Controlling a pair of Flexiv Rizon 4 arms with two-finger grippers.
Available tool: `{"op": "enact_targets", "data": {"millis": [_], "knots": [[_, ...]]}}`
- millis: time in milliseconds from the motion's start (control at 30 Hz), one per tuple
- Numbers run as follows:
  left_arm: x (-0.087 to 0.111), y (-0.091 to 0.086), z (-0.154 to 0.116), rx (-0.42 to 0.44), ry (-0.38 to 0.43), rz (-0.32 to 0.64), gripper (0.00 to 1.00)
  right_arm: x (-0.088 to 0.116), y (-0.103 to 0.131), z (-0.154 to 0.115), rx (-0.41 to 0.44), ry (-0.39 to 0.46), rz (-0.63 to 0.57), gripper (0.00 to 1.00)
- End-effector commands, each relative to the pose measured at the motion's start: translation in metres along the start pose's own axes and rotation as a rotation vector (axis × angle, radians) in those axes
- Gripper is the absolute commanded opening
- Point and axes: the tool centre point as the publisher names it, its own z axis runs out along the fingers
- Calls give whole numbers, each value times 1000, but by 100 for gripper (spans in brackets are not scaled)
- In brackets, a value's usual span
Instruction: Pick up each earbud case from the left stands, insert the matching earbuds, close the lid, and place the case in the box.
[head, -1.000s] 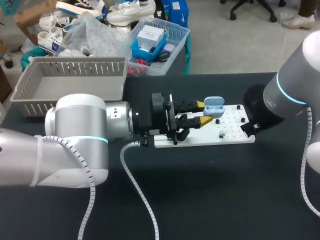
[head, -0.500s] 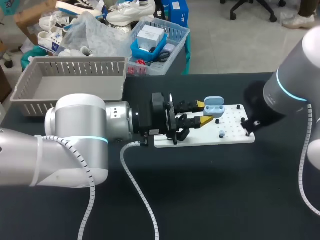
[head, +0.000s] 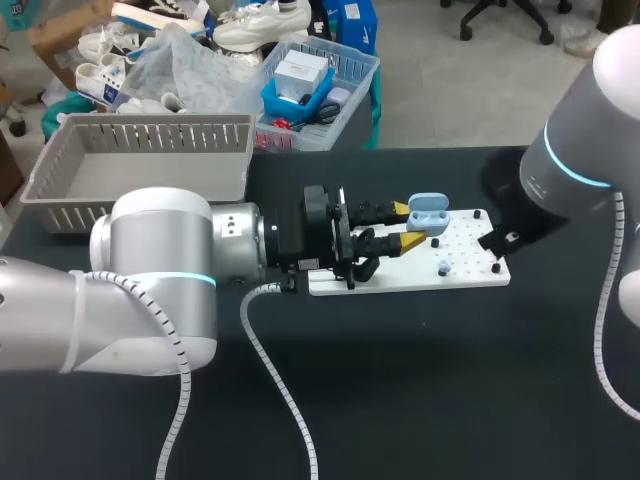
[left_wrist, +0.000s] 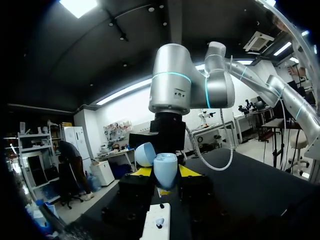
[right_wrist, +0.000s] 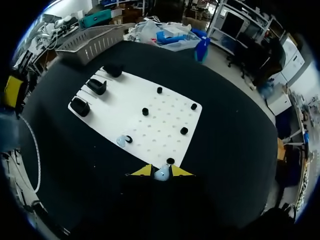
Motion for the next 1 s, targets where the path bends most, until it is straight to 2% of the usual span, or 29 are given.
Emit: {"op": "enact_targets", "data": {"millis": [33,167,1000], "knots": [[1,-3,1,-49,-3,7,0,6,10,-12,19,6,-3,0],[1,-3,1,-49,-3,7,0,9,20,-16,18,15,-4,0],[1,-3,1,-49,-3,7,0,9,20,-16,18,15,-4,0]]}}
